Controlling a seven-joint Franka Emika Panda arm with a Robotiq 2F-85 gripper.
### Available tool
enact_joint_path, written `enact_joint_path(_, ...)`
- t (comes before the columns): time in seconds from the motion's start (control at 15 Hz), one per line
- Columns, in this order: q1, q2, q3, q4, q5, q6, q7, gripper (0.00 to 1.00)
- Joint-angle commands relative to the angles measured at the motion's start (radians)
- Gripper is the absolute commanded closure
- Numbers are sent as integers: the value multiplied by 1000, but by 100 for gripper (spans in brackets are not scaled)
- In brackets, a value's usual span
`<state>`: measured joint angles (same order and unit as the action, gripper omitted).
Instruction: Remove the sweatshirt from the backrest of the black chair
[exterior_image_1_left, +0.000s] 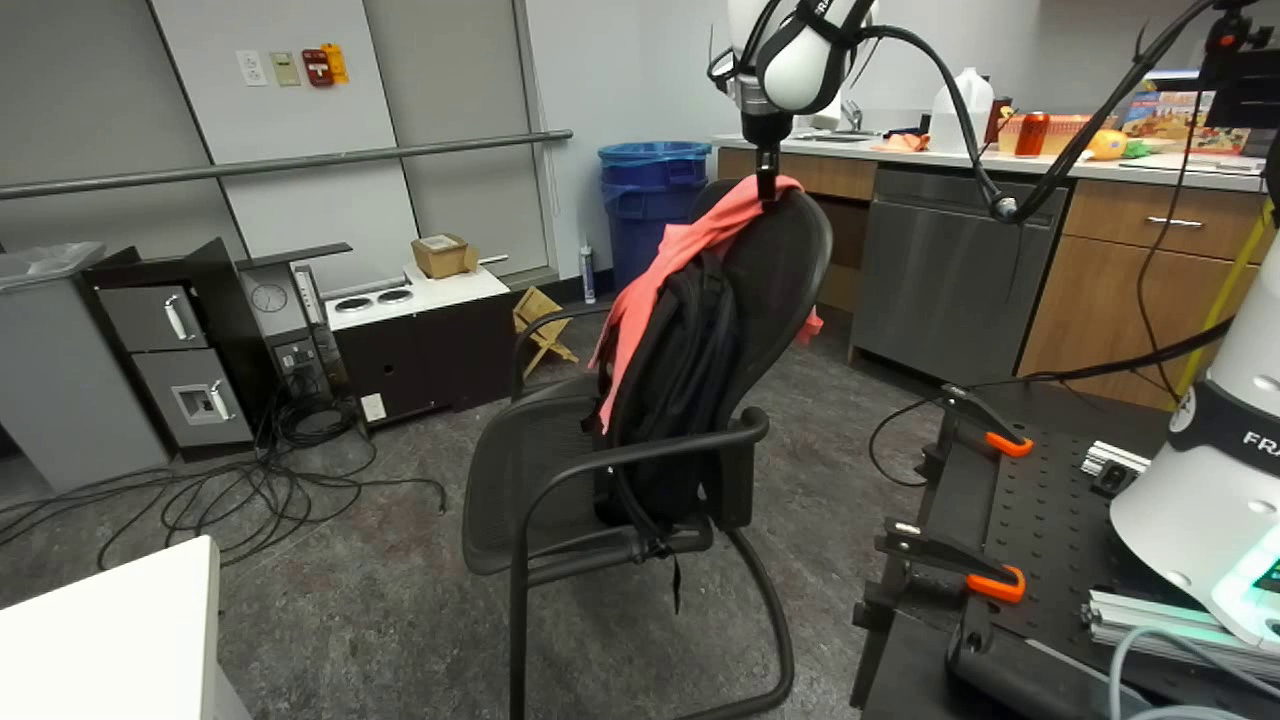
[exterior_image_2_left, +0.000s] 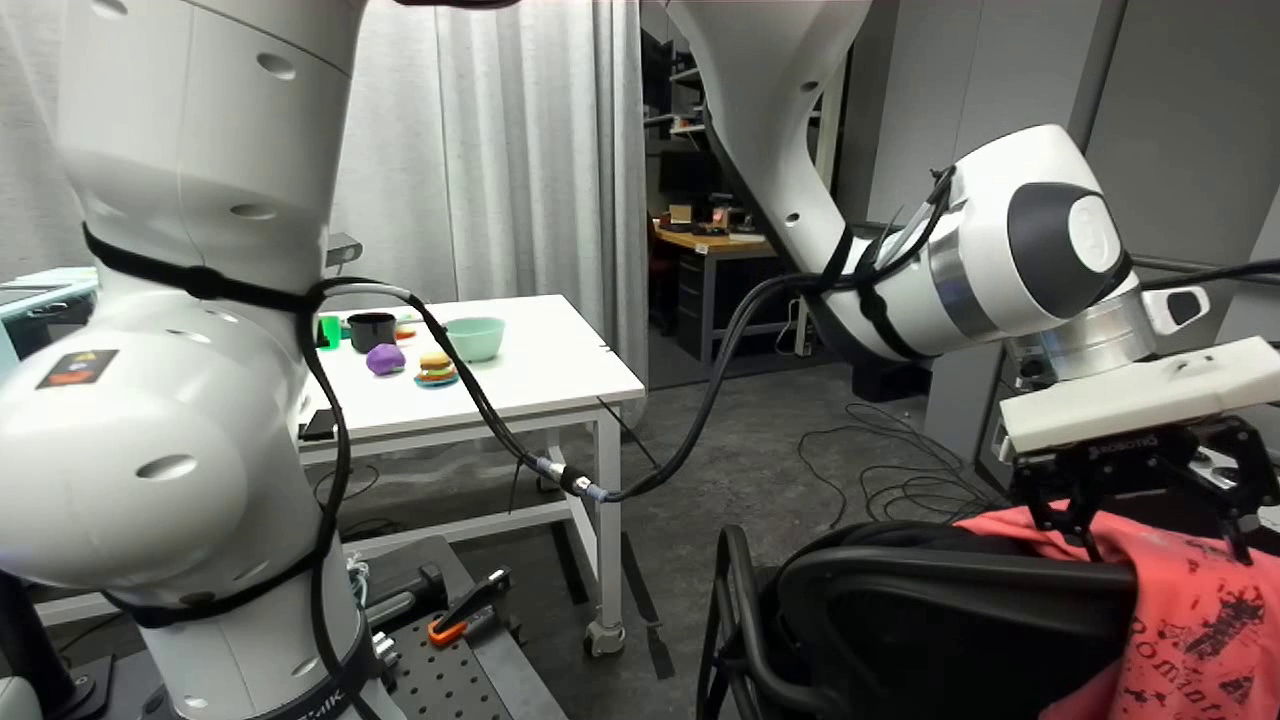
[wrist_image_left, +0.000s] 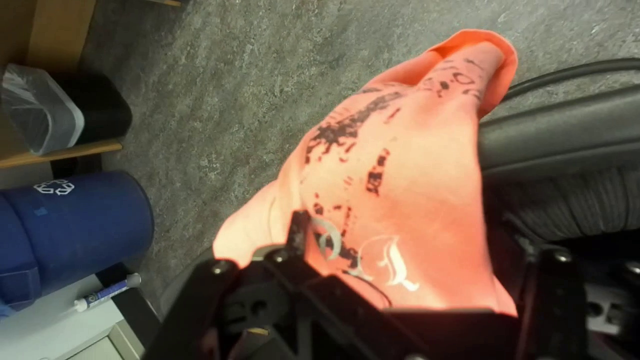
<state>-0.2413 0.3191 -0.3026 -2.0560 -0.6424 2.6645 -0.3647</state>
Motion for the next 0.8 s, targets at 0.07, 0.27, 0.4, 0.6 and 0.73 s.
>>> enact_joint_path(0.07, -8, -14, -8, -26, -60, 73, 16, 53)
enact_joint_path(0.27, -8, -32, 3, -39, -50, 95, 5, 74)
enact_joint_path(0.4, -6, -41, 9, -45, -43, 106, 3, 90)
enact_joint_path(0.6, -3, -72, 33, -50, -17, 124, -7, 100)
enact_joint_path(0.73, 0, -104, 62, -55, 15, 146, -25, 98)
